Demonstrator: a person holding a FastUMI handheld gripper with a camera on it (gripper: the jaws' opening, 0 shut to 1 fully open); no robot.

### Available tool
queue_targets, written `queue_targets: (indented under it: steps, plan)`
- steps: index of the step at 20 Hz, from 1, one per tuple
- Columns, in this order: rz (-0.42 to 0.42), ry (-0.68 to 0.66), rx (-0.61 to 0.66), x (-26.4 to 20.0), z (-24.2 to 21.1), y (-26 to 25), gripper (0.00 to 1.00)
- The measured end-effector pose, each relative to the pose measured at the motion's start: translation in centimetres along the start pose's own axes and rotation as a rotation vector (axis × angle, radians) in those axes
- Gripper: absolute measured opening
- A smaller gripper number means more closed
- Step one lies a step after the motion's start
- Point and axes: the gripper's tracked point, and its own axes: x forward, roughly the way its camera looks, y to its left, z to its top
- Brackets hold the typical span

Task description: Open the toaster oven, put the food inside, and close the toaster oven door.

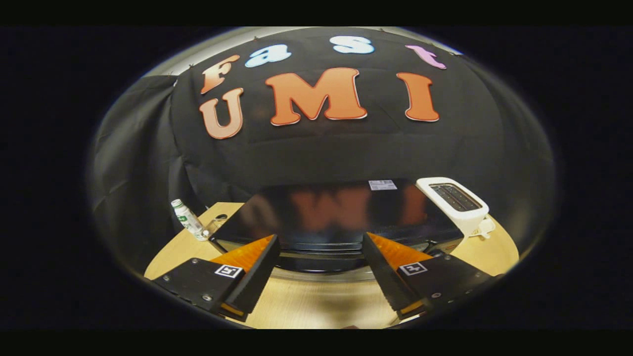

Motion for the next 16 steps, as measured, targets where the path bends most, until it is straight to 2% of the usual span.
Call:
queue_targets:
  steps: [2, 5, 11, 13, 16]
  plan:
    - [-0.012, -0.022, -0.037, -0.1, -1.1, 0.1, 0.97]
    - [0.021, -0.070, -0.083, -2.1, -1.3, 1.3, 0.95]
    - [0.069, 0.005, -0.142, -5.0, -4.1, 1.9, 0.95]
    - [0.097, 0.029, -0.128, -6.3, -5.1, 1.9, 0.91]
    - [0.153, 0.044, -0.038, -7.5, -6.0, 2.0, 0.91]
